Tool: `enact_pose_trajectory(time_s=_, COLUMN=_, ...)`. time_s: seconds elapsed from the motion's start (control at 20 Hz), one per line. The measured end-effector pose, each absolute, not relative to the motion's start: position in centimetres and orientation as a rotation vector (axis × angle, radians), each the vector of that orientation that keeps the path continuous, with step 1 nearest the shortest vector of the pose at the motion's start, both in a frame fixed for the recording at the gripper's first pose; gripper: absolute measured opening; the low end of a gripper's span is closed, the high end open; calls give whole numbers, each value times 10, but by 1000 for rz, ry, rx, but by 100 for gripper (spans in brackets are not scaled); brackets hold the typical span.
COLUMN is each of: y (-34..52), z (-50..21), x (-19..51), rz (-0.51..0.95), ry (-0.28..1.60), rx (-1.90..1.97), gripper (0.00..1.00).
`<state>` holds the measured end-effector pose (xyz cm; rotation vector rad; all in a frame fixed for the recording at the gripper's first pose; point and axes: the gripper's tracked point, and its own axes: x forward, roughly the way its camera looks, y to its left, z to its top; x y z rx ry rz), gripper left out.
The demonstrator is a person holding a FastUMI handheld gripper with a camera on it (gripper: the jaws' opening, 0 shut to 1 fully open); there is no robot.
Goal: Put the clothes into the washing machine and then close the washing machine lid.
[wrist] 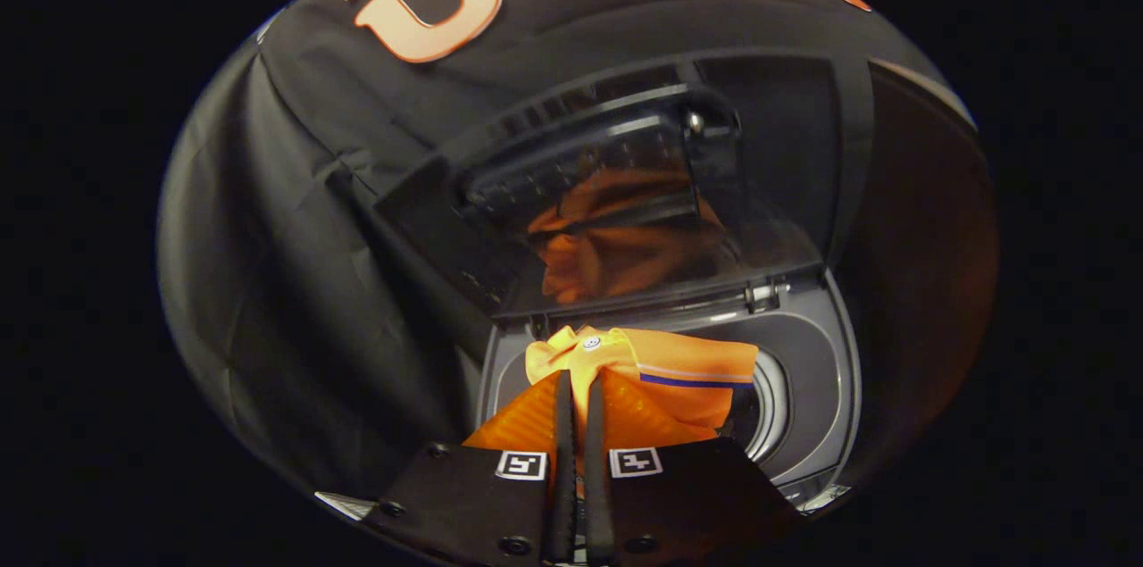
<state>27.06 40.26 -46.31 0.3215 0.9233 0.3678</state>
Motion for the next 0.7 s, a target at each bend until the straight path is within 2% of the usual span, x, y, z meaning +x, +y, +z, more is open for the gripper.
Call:
enact_pose_trajectory(time_s=0.25, y=402, z=-535, x=270, rz=331, ry=1033, rx=292, gripper=12)
enact_pose_trajectory(time_s=0.7, y=390, z=-606, x=265, rz=264, ry=1167, rx=195, gripper=12)
